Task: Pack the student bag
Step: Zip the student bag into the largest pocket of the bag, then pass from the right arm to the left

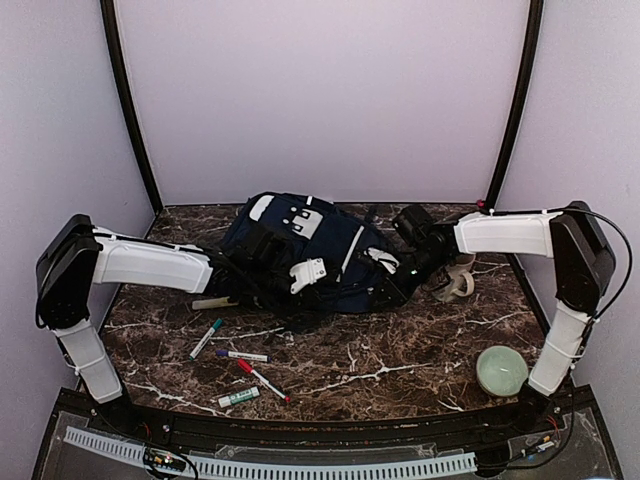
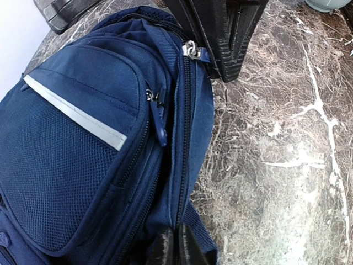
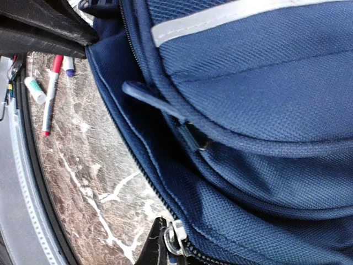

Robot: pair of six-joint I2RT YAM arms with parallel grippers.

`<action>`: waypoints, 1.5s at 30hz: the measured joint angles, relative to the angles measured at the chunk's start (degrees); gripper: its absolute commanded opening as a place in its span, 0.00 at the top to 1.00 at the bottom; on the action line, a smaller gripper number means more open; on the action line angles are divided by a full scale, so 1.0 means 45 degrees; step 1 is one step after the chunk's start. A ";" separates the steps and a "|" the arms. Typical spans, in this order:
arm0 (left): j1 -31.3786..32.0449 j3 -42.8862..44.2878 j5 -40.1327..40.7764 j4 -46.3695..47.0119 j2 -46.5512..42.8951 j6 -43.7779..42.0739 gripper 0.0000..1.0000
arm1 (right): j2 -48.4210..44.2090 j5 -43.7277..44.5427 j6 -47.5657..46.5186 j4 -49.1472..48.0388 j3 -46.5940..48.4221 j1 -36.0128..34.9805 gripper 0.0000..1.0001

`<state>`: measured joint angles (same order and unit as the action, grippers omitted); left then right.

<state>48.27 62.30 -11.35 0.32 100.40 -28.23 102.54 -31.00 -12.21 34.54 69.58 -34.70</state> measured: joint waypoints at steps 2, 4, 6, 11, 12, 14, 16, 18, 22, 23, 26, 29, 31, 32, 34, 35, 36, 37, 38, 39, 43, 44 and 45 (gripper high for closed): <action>0.0136 0.0000 -0.0058 0.0015 0.0000 0.0087 0.62 | 0.0000 0.0112 -0.0083 0.0092 0.0039 0.0010 0.98; 0.0233 0.0000 -0.0185 0.0219 0.0000 0.0369 0.38 | 0.0000 0.0024 -0.0160 0.0257 0.0083 0.0078 0.98; 0.0340 0.0005 -0.0398 0.0588 0.0005 0.0641 0.35 | 0.0000 -0.0180 -0.0189 0.0398 0.0170 0.0131 0.98; 0.0505 0.0427 -0.0971 0.1637 0.0573 0.1379 0.39 | 0.0000 -0.0568 -0.0189 0.0559 0.0199 0.0189 0.97; 0.0544 0.0588 -0.1078 0.1904 0.0831 0.1525 0.42 | 0.0000 -0.0636 -0.0189 0.0607 0.0199 0.0189 0.97; 0.0588 0.0879 -0.1243 0.2336 0.1336 0.1778 0.50 | 0.0005 -0.0724 -0.0194 0.0661 0.0199 0.0209 0.97; 0.0622 0.1239 -0.1428 0.2739 0.1938 0.2079 0.56 | 0.0005 -0.0811 -0.0194 0.0709 0.0204 0.0214 0.96; 0.0665 0.1472 -0.1593 0.3084 0.2390 0.2234 0.61 | 0.0005 -0.0865 -0.0194 0.0738 0.0204 0.0223 0.96; 0.0675 0.1773 -0.1724 0.3687 0.2982 0.2584 0.75 | 0.0005 -0.0903 -0.0185 0.0826 0.0204 0.0228 0.91; 0.0675 0.1797 -0.1724 0.3818 0.3050 0.2681 0.79 | 0.0005 -0.0947 -0.0180 0.0845 0.0204 0.0243 0.86; 0.0675 0.1894 -0.1758 0.4129 0.3240 0.2929 0.90 | 0.0005 -0.1209 -0.0131 0.1015 0.0262 0.0296 0.71; 0.0704 0.1967 -0.1826 0.4265 0.3395 0.3201 0.99 | 0.0005 -0.1520 -0.0199 0.1243 0.0515 0.0384 0.61; 0.0733 0.1967 -0.1846 0.4279 0.3410 0.3424 1.00 | 0.0000 -0.1632 -0.0287 0.1292 0.0627 0.0476 0.59; 0.0733 0.1967 -0.1860 0.4294 0.3410 0.3541 1.00 | -0.0024 -0.1632 -0.0369 0.1292 0.0631 0.0539 0.58; 0.0738 0.1967 -0.1909 0.4313 0.3410 0.3871 1.00 | -0.0160 -0.1433 -0.0525 0.1355 0.0622 0.0665 0.58; 0.0738 0.1967 -0.1919 0.4337 0.3410 0.4022 1.00 | -0.0282 -0.1316 -0.0573 0.1360 0.0607 0.0704 0.58; 0.0738 0.1967 -0.1943 0.4376 0.3410 0.4216 1.00 | -0.0525 -0.1054 -0.0656 0.1350 0.0549 0.0729 0.57; 0.0738 0.1967 -0.1972 0.4410 0.3410 0.4401 1.00 | -0.0845 -0.0782 -0.0729 0.1341 0.0466 0.0733 0.57; 0.0738 0.1967 -0.2011 0.4449 0.3410 0.4551 1.00 | -0.1141 -0.0495 -0.0772 0.1292 0.0374 0.0748 0.56; 0.0738 0.1967 -0.2040 0.4507 0.3415 0.4721 1.00 | -0.1564 -0.0160 -0.0821 0.1243 0.0248 0.0753 0.56; 0.0704 0.1967 -0.2195 0.4804 0.3429 0.5445 1.00 | -0.3162 0.1190 -0.0801 0.0665 -0.0359 0.0767 0.56; 0.0690 0.1957 -0.2229 0.4906 0.3429 0.5600 1.00 | -0.3347 0.1360 -0.0758 0.0549 -0.0418 0.0787 0.56; 0.0685 0.1953 -0.2254 0.4974 0.3429 0.5741 1.00 | -0.3424 0.1481 -0.0699 0.0413 -0.0442 0.0816 0.55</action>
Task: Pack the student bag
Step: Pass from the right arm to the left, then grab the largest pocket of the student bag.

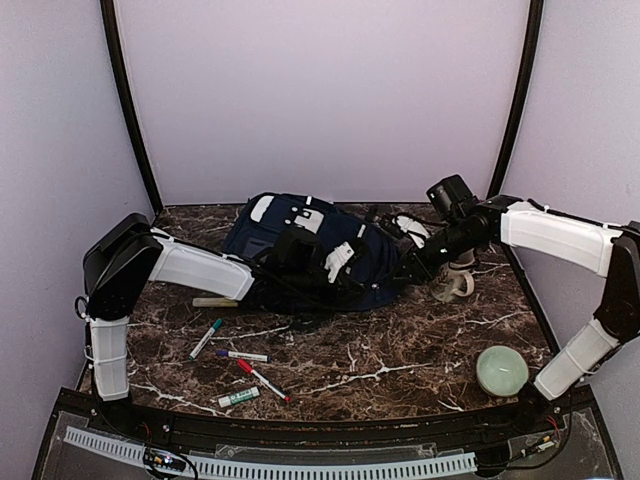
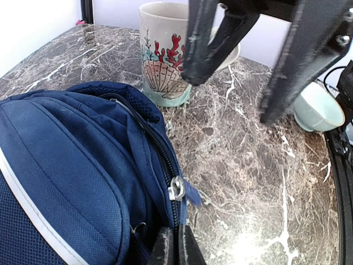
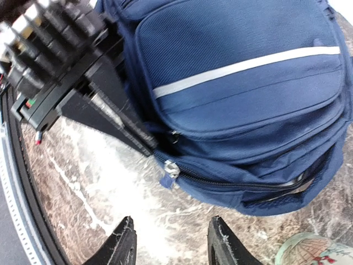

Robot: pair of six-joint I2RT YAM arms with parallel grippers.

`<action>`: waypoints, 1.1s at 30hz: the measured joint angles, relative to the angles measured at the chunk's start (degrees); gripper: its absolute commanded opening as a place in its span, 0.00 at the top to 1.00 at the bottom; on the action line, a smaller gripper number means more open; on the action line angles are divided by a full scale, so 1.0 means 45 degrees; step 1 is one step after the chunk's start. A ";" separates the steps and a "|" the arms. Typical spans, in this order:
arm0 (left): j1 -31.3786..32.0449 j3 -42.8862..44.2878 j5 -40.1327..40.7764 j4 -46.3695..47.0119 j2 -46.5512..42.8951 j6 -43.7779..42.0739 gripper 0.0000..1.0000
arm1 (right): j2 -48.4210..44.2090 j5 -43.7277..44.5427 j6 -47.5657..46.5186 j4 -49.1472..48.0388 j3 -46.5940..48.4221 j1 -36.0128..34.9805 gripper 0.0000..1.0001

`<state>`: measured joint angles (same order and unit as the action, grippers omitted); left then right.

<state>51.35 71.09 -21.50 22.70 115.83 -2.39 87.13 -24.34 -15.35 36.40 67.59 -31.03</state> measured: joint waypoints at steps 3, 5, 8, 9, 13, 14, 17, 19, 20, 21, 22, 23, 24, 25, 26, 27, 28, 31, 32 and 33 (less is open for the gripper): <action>-0.0015 -0.0175 -0.0019 0.0321 0.0000 0.0243 1.00 | 0.0223 -0.0034 0.0209 -0.0228 0.0000 0.0126 0.54; -0.0015 -0.0335 -0.0029 0.0495 0.0000 0.0355 1.00 | 0.0622 -0.0291 0.0301 -0.0233 0.0015 0.0223 0.55; -0.0005 -0.0437 -0.0029 0.0651 -0.0005 0.0466 1.00 | 0.1452 -0.0918 0.0529 -0.0199 0.0029 0.0316 0.55; -0.0005 -0.0447 -0.0024 0.0670 -0.0005 0.0529 1.00 | 0.1661 -0.1112 0.0588 -0.0185 0.0024 0.0325 0.56; -0.0005 -0.0491 0.0049 0.0767 -0.0010 0.0884 1.00 | 0.1972 -0.1671 0.0806 -0.0296 -0.0053 0.0321 0.58; -0.0005 -0.0491 0.0087 0.0777 -0.0010 0.0991 1.00 | 0.1972 -0.1753 0.0840 -0.0393 -0.0083 0.0321 0.58; -0.0005 -0.0500 0.0165 0.0855 -0.0010 0.1292 1.00 | 0.1972 -0.1851 0.0947 -0.0908 -0.0262 0.0325 0.60; -0.0005 -0.0500 0.0199 0.0860 -0.0029 0.1472 1.00 | 0.1972 -0.1938 0.1054 -0.1234 -0.0481 0.0321 0.61; -0.0005 -0.0500 0.0214 0.0865 -0.0034 0.1540 1.00 | 0.1977 -0.1977 0.1107 -0.1341 -0.0597 0.0321 0.61; -0.0005 -0.0500 0.0228 0.0874 -0.0039 0.1613 1.00 | 0.2006 -0.2016 0.1161 -0.1447 -0.0675 0.0321 0.61; -0.0005 -0.0500 0.0238 0.0874 -0.0044 0.1685 1.00 | 0.2074 -0.2055 0.1229 -0.1545 -0.0695 0.0316 0.61; -0.0005 -0.0500 0.0253 0.0874 -0.0049 0.1734 1.00 | 0.2181 -0.2079 0.1311 -0.1671 -0.0695 0.0311 0.62; -0.0005 -0.0500 0.0262 0.0884 -0.0053 0.1768 1.00 | 0.2278 -0.2093 0.1365 -0.1787 -0.0695 0.0311 0.62; -0.0005 -0.0500 0.0262 0.0884 -0.0053 0.1797 1.00 | 0.2414 -0.2103 0.1457 -0.1909 -0.0695 0.0306 0.62; -0.0005 -0.0500 0.0267 0.0884 -0.0053 0.1826 1.00 | 0.2521 -0.2123 0.1540 -0.2011 -0.0695 0.0306 0.62; -0.0005 -0.0500 0.0267 0.0879 -0.0053 0.1841 1.00 | 0.2584 -0.2142 0.1608 -0.2103 -0.0699 0.0306 0.62; -0.0005 -0.0500 0.0272 0.0879 -0.0053 0.1865 1.00 | 0.2623 -0.2171 0.1690 -0.2200 -0.0709 0.0306 0.63; -0.0010 -0.0500 0.0277 0.0889 -0.0053 0.1928 1.00 | 0.2696 -0.2268 0.1923 -0.2472 -0.0729 0.0306 0.67; -0.0010 -0.0500 0.0277 0.0884 -0.0053 0.1938 1.00 | 0.2730 -0.2312 0.1977 -0.2545 -0.0729 0.0306 0.68; -0.0010 -0.0500 0.0287 0.0884 -0.0053 0.1957 1.00 | 0.2793 -0.2370 0.2059 -0.2633 -0.0729 0.0301 0.70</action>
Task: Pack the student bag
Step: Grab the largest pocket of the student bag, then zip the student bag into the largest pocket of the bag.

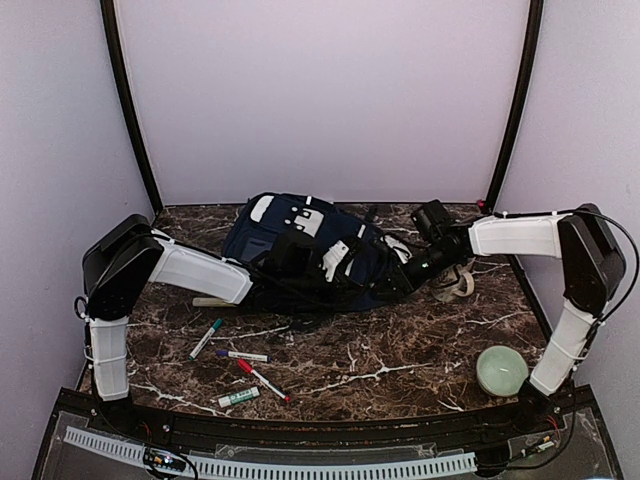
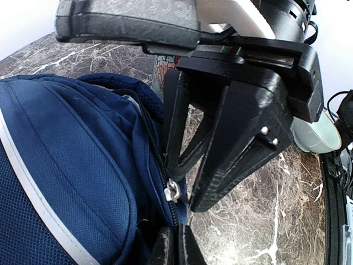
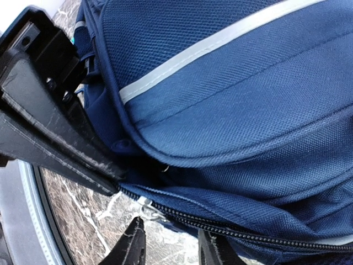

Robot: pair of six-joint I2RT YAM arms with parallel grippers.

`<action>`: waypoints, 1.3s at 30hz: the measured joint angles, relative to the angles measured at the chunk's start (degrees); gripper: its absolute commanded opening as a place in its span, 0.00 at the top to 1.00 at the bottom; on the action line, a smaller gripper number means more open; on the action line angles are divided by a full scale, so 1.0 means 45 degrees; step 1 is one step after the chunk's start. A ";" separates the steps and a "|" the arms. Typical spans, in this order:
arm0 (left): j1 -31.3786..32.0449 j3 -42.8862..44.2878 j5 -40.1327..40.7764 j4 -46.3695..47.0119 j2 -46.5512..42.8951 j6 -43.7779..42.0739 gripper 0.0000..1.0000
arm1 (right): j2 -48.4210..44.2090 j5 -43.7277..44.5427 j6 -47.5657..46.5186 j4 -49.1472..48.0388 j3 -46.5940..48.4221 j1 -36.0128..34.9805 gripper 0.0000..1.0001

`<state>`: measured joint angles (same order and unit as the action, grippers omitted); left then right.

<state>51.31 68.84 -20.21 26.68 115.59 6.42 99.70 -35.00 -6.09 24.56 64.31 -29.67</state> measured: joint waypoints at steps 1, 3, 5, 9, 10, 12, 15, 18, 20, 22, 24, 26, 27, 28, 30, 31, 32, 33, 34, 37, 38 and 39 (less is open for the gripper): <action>0.0000 0.0000 0.0015 0.0000 0.0000 0.0010 1.00 | 0.0068 -0.0068 0.0107 -0.0083 0.0000 -0.0019 0.72; 0.0000 0.0000 0.0029 -0.0010 0.0000 0.0019 1.00 | 0.0189 -0.0214 0.0238 -0.0238 0.0000 -0.0039 0.76; 0.0005 0.0000 0.0029 -0.0019 0.0000 0.0019 1.00 | 0.0228 -0.0262 0.0325 -0.0345 0.0000 -0.0097 0.81; 0.0000 0.0000 0.0058 -0.0015 0.0000 0.0019 1.00 | 0.0228 -0.0311 0.0471 -0.0597 -0.0015 -0.0325 0.94; 0.0000 0.0000 0.0063 -0.0019 0.0000 0.0019 1.00 | 0.0228 -0.0277 0.0515 -0.0661 -0.0015 -0.0369 0.96; 0.0000 0.0000 0.0102 -0.0019 0.0000 0.0019 1.00 | 0.0228 -0.0257 0.0559 -0.0733 -0.0015 -0.0389 0.99; -0.0005 0.0000 0.0194 -0.0034 0.0000 0.0015 1.00 | 0.0223 -0.0180 0.0617 -0.0704 -0.0015 -0.0408 1.00; 0.0000 -0.0029 0.0272 -0.0039 -0.0024 -0.0049 1.00 | 0.0117 0.0151 0.0559 -0.0481 -0.0015 -0.0418 1.00; 0.0005 -0.0097 0.0316 -0.0044 -0.0097 -0.0170 1.00 | -0.0049 0.0432 0.0442 -0.0223 -0.0010 -0.0374 1.00; 0.0010 -0.0151 0.0423 -0.0073 -0.0204 -0.0355 1.00 | -0.0185 0.0602 0.0321 0.0024 0.0000 -0.0325 1.00; 0.0024 -0.0219 0.0539 -0.0189 -0.0350 -0.0568 1.00 | -0.0219 0.0714 0.0136 0.0355 0.0097 -0.0204 1.00; 0.0053 -0.0296 0.0695 -0.0335 -0.0486 -0.0777 1.00 | -0.0219 0.0777 0.0005 0.0631 0.0141 -0.0053 1.00; 0.0068 -0.0345 0.0748 -0.0398 -0.0539 -0.0903 1.00 | -0.0219 0.0816 -0.0058 0.0748 0.0141 0.0015 1.00; 0.0078 -0.0403 0.0816 -0.0491 -0.0602 -0.1078 1.00 | -0.0219 0.0874 -0.0160 0.0913 0.0146 0.0092 1.00; 0.0107 -0.0568 0.0976 -0.0699 -0.0763 -0.1375 1.00 | -0.0214 0.1025 -0.0384 0.1433 0.0291 0.0262 1.00; 0.0131 -0.0690 0.1069 -0.0797 -0.0894 -0.1642 1.00 | -0.0199 0.1112 -0.0510 0.1681 0.0427 0.0321 1.00; 0.0151 -0.0831 0.1190 -0.0855 -0.1054 -0.1821 1.00 | -0.0170 0.1185 -0.0675 0.2016 0.0656 0.0389 1.00; 0.0165 -0.0996 0.1316 -0.0923 -0.1248 -0.2059 1.00 | -0.0107 0.1243 -0.0855 0.2312 0.0913 0.0457 1.00; 0.0170 -0.1132 0.1418 -0.0967 -0.1413 -0.2254 1.00 | -0.0019 0.1268 -0.1030 0.2565 0.1166 0.0515 1.00; 0.0170 -0.1763 0.1797 -0.1268 -0.2152 -0.3002 1.00 | 0.0403 0.1656 -0.1554 0.3317 0.1919 0.0622 1.00; 0.0170 -0.2011 0.1938 -0.1394 -0.2404 -0.3215 1.00 | 0.0559 0.1831 -0.1676 0.3536 0.2108 0.0665 1.00; 0.0170 -0.2195 0.2035 -0.1535 -0.2628 -0.3410 1.00 | 0.0787 0.2055 -0.1880 0.3837 0.2395 0.0724 1.00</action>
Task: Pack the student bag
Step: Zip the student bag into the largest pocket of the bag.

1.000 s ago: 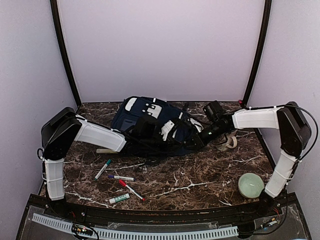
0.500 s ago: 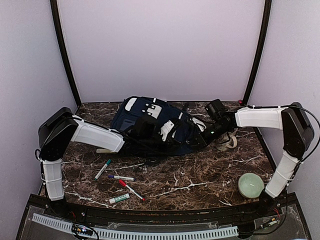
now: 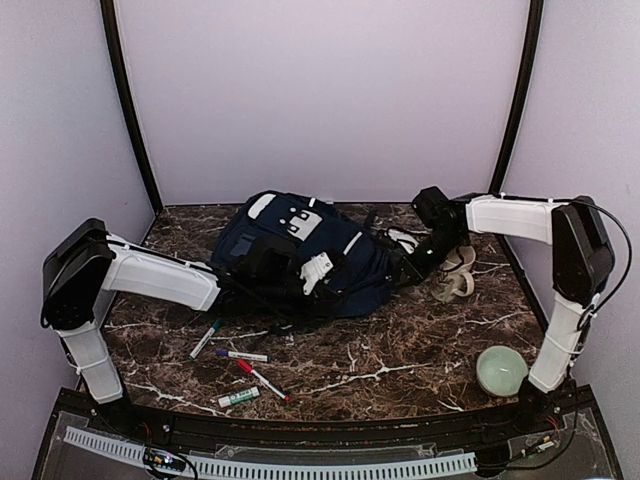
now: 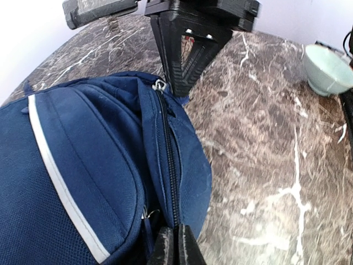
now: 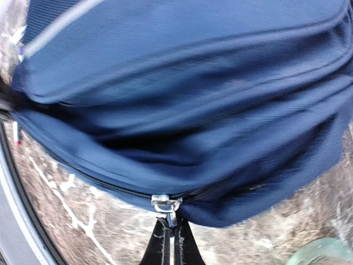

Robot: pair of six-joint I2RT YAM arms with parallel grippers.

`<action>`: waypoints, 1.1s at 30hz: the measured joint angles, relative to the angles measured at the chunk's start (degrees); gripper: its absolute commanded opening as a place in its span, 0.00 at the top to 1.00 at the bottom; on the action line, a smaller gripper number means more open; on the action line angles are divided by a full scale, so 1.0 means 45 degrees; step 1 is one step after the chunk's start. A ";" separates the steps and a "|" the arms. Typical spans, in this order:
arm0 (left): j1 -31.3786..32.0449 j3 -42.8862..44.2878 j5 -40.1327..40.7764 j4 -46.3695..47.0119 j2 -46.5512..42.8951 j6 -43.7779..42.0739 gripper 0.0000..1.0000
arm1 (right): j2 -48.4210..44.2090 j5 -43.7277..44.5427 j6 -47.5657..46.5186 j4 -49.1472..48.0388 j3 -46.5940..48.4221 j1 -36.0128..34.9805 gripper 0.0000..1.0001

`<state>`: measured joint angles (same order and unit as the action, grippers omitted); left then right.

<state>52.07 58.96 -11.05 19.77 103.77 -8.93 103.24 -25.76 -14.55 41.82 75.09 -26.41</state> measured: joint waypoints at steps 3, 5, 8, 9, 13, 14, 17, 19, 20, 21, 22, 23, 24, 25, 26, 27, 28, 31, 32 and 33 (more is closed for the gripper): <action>0.0000 -0.0627 0.0432 -0.0427 -0.0792 -0.0656 1.00 | 0.0850 0.0481 -0.0559 0.0811 0.1039 0.0068 1.00; 0.0000 -0.0903 0.0661 -0.0646 -0.1190 -0.0957 1.00 | 0.1258 0.0549 -0.0855 0.1273 0.1642 0.0053 1.00; -0.0005 -0.1350 0.1035 -0.0981 -0.1817 -0.1341 1.00 | 0.1676 0.0680 -0.1248 0.1962 0.2540 0.0000 1.00; -0.0010 -0.1457 0.1112 -0.1098 -0.1982 -0.1443 1.00 | 0.1826 0.0772 -0.1360 0.2166 0.2841 -0.0019 1.00; -0.0010 -0.2137 0.1637 -0.1530 -0.2832 -0.1778 1.00 | 0.2375 0.1156 -0.1671 0.2623 0.3755 -0.0034 1.00; -0.0010 -0.2341 0.1773 -0.1632 -0.3050 -0.1841 1.00 | 0.2477 0.1200 -0.1719 0.2691 0.3866 -0.0039 1.00; -0.0010 -0.2914 0.2229 -0.1870 -0.3672 -0.1948 1.00 | 0.2637 0.1224 -0.1919 0.2793 0.4036 -0.0107 1.00; -0.0010 -0.3133 0.2433 -0.2050 -0.3973 -0.1967 0.90 | 0.2642 0.1171 -0.2093 0.2851 0.4070 -0.0248 1.00; -0.0010 -0.3181 0.2497 -0.2166 -0.4090 -0.1962 0.81 | 0.2642 0.1205 -0.2215 0.2909 0.4065 -0.0374 1.00; -0.0015 -0.3191 0.2526 -0.2327 -0.4172 -0.1923 0.74 | 0.2642 0.1258 -0.2302 0.2939 0.4065 -0.0486 1.00; -0.0015 -0.3191 0.2550 -0.2448 -0.4245 -0.1957 0.68 | 0.2633 0.1428 -0.2365 0.2934 0.4027 -0.0641 1.00; -0.0010 -0.3191 0.2565 -0.2642 -0.4352 -0.1821 0.63 | 0.2589 0.1593 -0.2438 0.2900 0.3929 -0.0831 1.00; -0.0005 -0.3186 0.2565 -0.2735 -0.4469 -0.1661 0.59 | 0.2482 0.1778 -0.2477 0.2803 0.3691 -0.1044 1.00; 0.0049 -0.3181 0.2555 -0.2720 -0.4551 -0.1491 0.55 | 0.2380 0.1875 -0.2501 0.2749 0.3502 -0.1200 1.00; 0.0092 -0.3162 0.2560 -0.2676 -0.4595 -0.1370 0.51 | 0.2220 0.2016 -0.2516 0.2691 0.3279 -0.1399 1.00; 0.0165 -0.3138 0.2550 -0.2535 -0.4609 -0.1175 0.50 | 0.2084 0.2093 -0.2516 0.2657 0.3118 -0.1583 1.00; 0.0296 -0.3118 0.2531 -0.2341 -0.4605 -0.1015 0.48 | 0.1928 0.2118 -0.2511 0.2657 0.3011 -0.1749 1.00; 0.0661 -0.3002 0.2341 -0.1583 -0.4439 -0.0437 0.45 | 0.1501 0.2093 -0.2448 0.2686 0.2871 -0.2171 1.00; 0.0753 -0.2880 0.2254 -0.1224 -0.4240 -0.0209 0.45 | 0.1360 0.2059 -0.2409 0.2691 0.2861 -0.2288 1.00; 0.0816 -0.2720 0.2118 -0.0865 -0.3968 0.0024 0.45 | 0.1263 0.2016 -0.2361 0.2696 0.2861 -0.2370 1.00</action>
<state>55.75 46.72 -1.52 15.88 85.91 -8.82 108.92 -16.69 -25.17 53.95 87.96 -37.08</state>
